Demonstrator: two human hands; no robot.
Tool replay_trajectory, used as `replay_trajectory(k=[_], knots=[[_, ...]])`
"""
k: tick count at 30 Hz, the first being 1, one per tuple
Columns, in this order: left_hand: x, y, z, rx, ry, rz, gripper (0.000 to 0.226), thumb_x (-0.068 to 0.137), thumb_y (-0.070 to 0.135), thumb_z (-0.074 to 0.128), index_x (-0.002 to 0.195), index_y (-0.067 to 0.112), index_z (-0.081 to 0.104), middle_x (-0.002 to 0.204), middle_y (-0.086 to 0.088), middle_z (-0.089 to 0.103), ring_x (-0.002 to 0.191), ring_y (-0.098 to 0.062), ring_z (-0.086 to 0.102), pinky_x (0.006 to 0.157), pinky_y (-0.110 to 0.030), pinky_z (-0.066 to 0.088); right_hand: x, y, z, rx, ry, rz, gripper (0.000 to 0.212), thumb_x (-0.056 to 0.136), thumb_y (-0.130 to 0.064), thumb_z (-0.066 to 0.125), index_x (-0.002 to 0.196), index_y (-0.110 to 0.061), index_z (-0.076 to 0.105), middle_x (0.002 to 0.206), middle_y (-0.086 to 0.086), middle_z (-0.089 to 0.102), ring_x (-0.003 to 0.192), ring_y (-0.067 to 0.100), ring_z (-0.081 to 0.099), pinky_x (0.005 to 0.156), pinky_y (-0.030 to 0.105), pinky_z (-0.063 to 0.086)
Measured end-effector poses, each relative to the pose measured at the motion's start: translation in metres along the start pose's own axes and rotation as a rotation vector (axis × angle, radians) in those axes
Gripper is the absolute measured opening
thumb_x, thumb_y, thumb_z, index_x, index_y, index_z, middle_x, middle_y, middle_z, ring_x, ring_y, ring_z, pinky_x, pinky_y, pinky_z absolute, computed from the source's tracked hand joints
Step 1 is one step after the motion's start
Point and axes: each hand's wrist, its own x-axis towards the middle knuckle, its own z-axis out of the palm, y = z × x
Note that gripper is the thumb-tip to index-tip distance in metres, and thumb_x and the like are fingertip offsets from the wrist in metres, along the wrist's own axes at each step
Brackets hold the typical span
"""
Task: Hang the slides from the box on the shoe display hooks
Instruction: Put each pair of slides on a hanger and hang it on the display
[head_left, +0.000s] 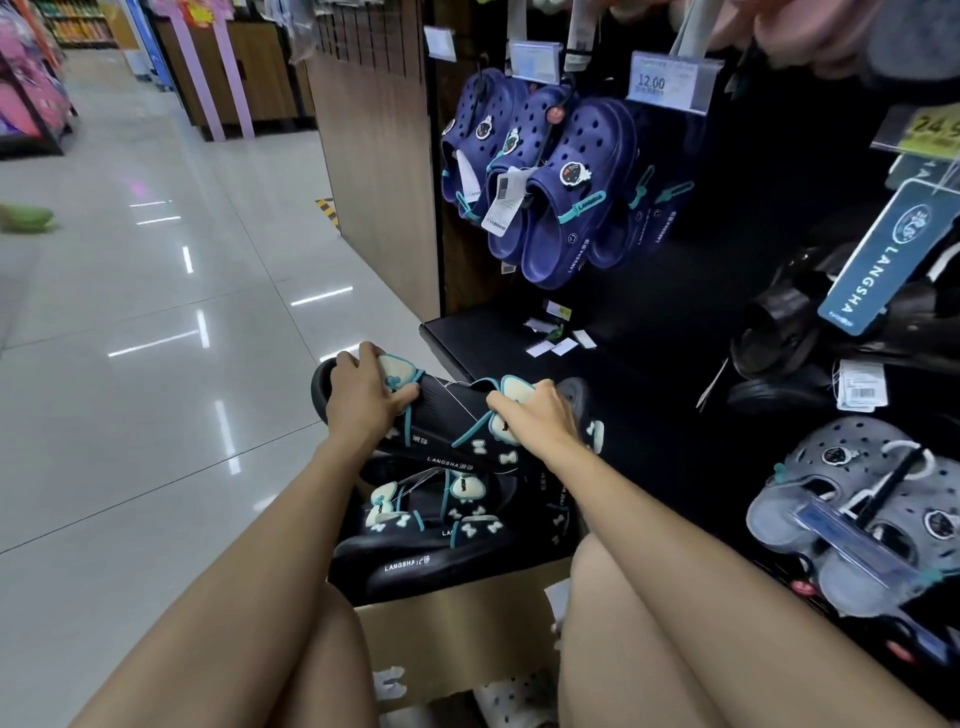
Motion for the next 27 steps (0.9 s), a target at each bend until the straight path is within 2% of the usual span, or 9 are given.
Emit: replay_trajectory(k=[4,8,11,14,18,21,24,27], knots=[[0.002,-0.002,0.004,-0.021,0.011,-0.053,0.063,0.081,0.041,0.074,0.125,0.009,0.043,0.119,-0.016,0.043,0.11,-0.032,0.045,0.076,-0.038,0.043,0.005,-0.001,0.005,0.005,-0.023,0.0,0.064,0.082,-0.046,0.063,0.127,-0.004,0.045,0.129,0.014,0.054,0.113,0.03,0.055,0.077,0.034,0.04],[0.003,0.001,0.011,-0.045,0.024,-0.078,0.058,0.083,0.038,0.074,0.12,0.007,0.042,0.121,-0.018,0.041,0.114,-0.034,0.041,0.084,-0.044,0.044,0.009,0.002,0.003,-0.007,-0.014,0.031,0.064,0.08,-0.05,0.063,0.125,-0.006,0.048,0.124,0.012,0.057,0.105,0.03,0.057,0.075,0.034,0.042],[0.002,0.005,0.015,-0.004,0.04,0.029,0.055,0.083,0.036,0.073,0.118,0.006,0.042,0.118,-0.017,0.041,0.109,-0.032,0.041,0.084,-0.043,0.044,0.012,0.005,-0.001,-0.024,-0.004,0.061,0.062,0.081,-0.049,0.063,0.124,-0.006,0.048,0.122,0.011,0.059,0.094,0.027,0.053,0.069,0.032,0.038],[0.004,0.004,0.012,0.009,0.024,0.129,0.06,0.081,0.035,0.075,0.123,0.008,0.042,0.115,-0.013,0.04,0.1,-0.021,0.037,0.081,-0.034,0.04,0.014,0.012,-0.012,-0.095,0.041,0.066,0.063,0.081,-0.051,0.062,0.123,-0.006,0.048,0.119,0.009,0.058,0.091,0.028,0.052,0.071,0.033,0.039],[0.011,-0.012,0.002,0.03,-0.01,0.123,0.063,0.079,0.032,0.078,0.124,0.005,0.044,0.117,-0.017,0.041,0.098,-0.02,0.033,0.082,-0.031,0.034,0.02,0.029,-0.03,-0.128,0.071,0.076,0.067,0.077,-0.056,0.062,0.124,-0.01,0.049,0.12,0.008,0.06,0.103,0.03,0.059,0.077,0.034,0.044],[0.012,-0.019,-0.002,0.023,-0.057,0.146,0.063,0.077,0.03,0.079,0.124,0.004,0.045,0.115,-0.017,0.042,0.102,-0.026,0.04,0.084,-0.034,0.037,0.022,0.031,-0.033,-0.116,0.069,0.046,0.066,0.078,-0.054,0.062,0.126,-0.011,0.049,0.122,0.007,0.059,0.099,0.027,0.056,0.079,0.034,0.045],[0.012,-0.018,-0.004,0.037,-0.119,0.193,0.065,0.075,0.029,0.08,0.126,0.009,0.045,0.109,-0.008,0.04,0.097,-0.025,0.044,0.084,-0.036,0.041,0.021,0.029,-0.031,-0.165,0.081,-0.027,0.065,0.079,-0.051,0.063,0.13,-0.014,0.048,0.128,0.003,0.053,0.11,0.027,0.056,0.088,0.037,0.046],[0.013,-0.016,-0.008,0.181,-0.247,0.262,0.068,0.072,0.029,0.08,0.129,0.017,0.046,0.106,-0.002,0.038,0.101,-0.028,0.05,0.089,-0.041,0.039,0.022,0.029,-0.032,-0.216,0.12,-0.095,0.069,0.078,-0.049,0.065,0.137,-0.022,0.043,0.133,-0.001,0.049,0.12,0.025,0.052,0.089,0.037,0.044]])
